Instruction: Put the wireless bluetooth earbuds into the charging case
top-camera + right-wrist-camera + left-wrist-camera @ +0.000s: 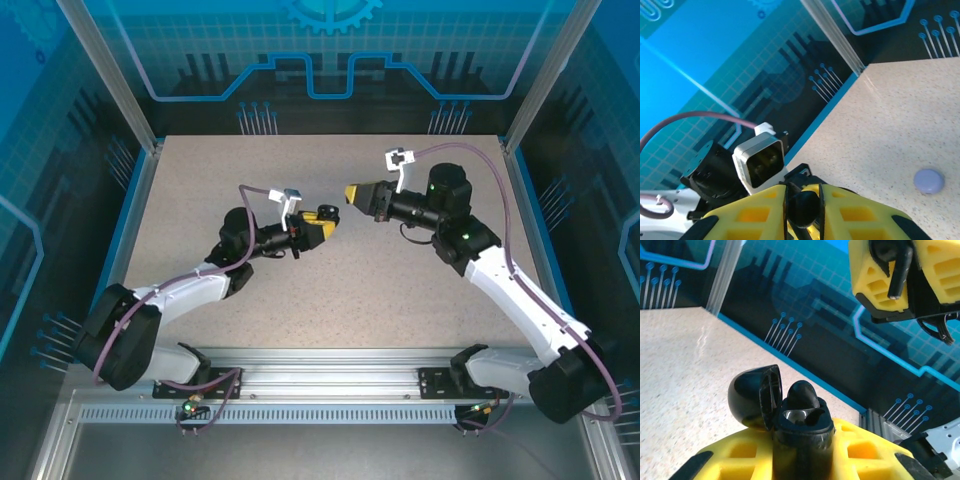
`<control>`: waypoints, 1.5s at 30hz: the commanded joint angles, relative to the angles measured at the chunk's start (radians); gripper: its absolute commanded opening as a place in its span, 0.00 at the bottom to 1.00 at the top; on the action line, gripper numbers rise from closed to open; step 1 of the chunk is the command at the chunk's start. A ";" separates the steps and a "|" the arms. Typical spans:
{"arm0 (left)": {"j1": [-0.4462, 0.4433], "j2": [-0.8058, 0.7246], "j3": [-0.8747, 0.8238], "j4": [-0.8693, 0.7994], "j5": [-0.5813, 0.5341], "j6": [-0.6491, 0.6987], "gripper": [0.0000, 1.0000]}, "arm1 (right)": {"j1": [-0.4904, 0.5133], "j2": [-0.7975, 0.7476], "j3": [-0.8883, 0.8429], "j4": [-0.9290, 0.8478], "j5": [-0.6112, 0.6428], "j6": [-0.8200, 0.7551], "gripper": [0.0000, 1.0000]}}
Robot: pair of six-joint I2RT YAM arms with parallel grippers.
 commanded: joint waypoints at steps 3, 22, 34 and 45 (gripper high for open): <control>-0.028 -0.004 0.072 0.068 0.019 0.049 0.08 | 0.071 -0.062 -0.013 0.030 0.103 -0.054 0.22; -0.107 -0.024 0.137 0.079 -0.100 0.082 0.07 | 0.204 -0.105 -0.029 0.053 0.347 -0.131 0.22; -0.114 -0.045 0.121 0.095 -0.130 0.092 0.07 | 0.212 -0.114 -0.028 0.028 0.380 -0.150 0.21; -0.123 -0.049 0.127 0.104 -0.139 0.095 0.07 | 0.218 -0.099 -0.014 0.019 0.365 -0.151 0.22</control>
